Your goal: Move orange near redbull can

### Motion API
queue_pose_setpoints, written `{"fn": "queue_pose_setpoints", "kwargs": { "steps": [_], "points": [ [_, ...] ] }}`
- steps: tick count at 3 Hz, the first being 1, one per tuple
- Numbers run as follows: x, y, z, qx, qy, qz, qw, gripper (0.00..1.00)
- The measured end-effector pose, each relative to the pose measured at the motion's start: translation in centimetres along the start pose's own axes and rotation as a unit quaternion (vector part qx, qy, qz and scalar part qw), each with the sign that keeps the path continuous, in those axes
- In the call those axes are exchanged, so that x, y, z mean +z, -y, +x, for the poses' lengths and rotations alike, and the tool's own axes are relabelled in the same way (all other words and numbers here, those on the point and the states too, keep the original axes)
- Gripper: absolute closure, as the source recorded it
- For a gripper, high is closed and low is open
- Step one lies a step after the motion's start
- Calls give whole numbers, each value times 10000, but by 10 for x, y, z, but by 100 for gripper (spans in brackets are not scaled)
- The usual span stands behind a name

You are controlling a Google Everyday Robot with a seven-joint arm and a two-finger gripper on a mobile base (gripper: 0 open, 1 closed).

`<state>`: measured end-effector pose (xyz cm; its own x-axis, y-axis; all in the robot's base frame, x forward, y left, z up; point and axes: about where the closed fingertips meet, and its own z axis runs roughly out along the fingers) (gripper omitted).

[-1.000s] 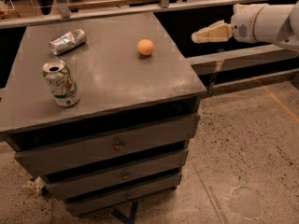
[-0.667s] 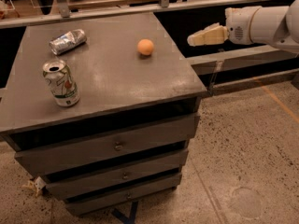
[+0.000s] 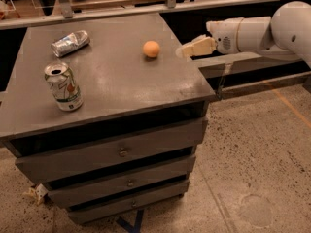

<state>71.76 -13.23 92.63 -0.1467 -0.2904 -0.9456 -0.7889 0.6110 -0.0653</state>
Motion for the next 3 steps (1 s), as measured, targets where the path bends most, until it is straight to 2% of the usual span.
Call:
{"fn": "queue_pose_setpoints", "kwargs": {
  "steps": [2,3],
  "points": [
    [55,-23,9,65,134,-770,9969,0],
    [77,-32,11,-16,194,-935,9954,0]
  ]
}}
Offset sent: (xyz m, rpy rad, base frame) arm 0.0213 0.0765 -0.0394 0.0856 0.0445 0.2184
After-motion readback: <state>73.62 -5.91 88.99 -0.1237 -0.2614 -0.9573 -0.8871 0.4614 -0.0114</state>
